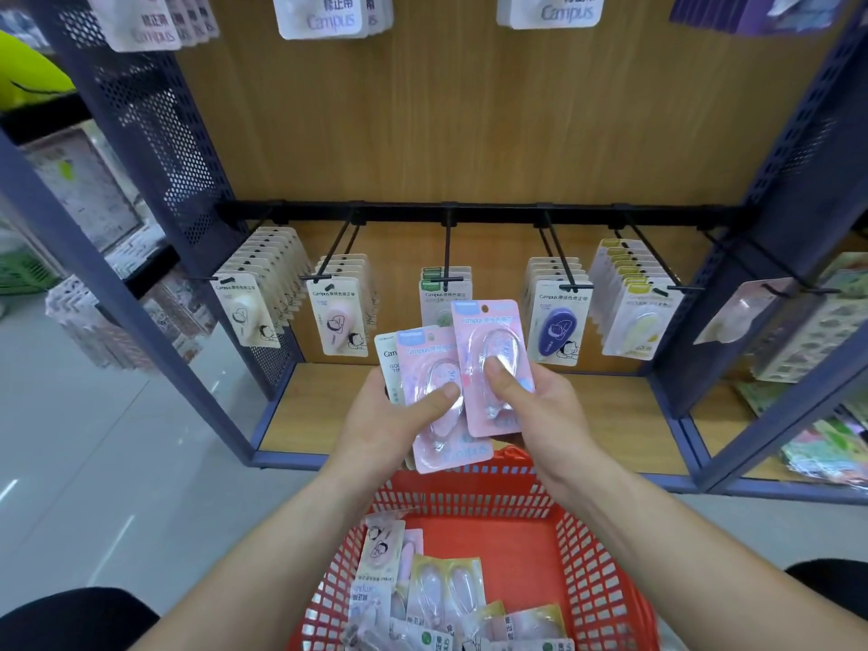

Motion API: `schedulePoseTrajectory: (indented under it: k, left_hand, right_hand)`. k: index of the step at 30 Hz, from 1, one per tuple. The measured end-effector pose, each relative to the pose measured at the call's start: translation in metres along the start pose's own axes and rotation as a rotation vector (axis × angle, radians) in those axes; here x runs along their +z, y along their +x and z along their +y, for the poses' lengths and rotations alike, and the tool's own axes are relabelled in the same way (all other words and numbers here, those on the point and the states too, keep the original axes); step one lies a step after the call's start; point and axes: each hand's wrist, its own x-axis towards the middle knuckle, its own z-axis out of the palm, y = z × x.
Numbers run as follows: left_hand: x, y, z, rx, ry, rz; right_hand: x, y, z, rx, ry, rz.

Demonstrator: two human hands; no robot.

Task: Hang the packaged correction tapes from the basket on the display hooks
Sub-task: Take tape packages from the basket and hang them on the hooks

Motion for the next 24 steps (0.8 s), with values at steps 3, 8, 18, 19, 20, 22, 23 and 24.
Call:
schedulePoseTrajectory:
  k: [3,8,18,19,20,22,23,24]
  left_hand:
    - [0.001,0.0,0.001,0.023,0.015,0.004]
    - [-0.001,0.0,0.004,0.053,0.045,0.015]
    - [0.003,-0.017,0.019,0.048,0.06,0.041]
    - [0.005,-0.02,0.019,0.055,0.079,0.029]
    - [0.009,-0.023,0.02,0.06,0.091,0.013]
    - [0.016,-0.028,0.025,0.075,0.094,-0.003]
    - [0.019,-0.029,0.027,0.085,0.088,0.005]
    - [0.023,-0.03,0.032,0.104,0.08,0.011]
  right_hand:
    - [0.001,-0.001,0.001,0.034,0.017,-0.003]
    - [0.003,-0.001,0.002,0.096,0.057,-0.003]
    - [-0.005,-0.024,-0.003,0.111,0.044,0.055]
    - [-0.006,-0.029,-0.004,0.103,0.035,0.045]
    - [-0.007,-0.034,-0.006,0.092,0.028,0.032]
    - [-0.011,-0.042,-0.011,0.056,0.02,0.011]
    - [-0.012,-0.046,-0.016,0.036,0.016,0.009]
    - [-0.014,-0.048,-0.02,0.015,0.011,0.013]
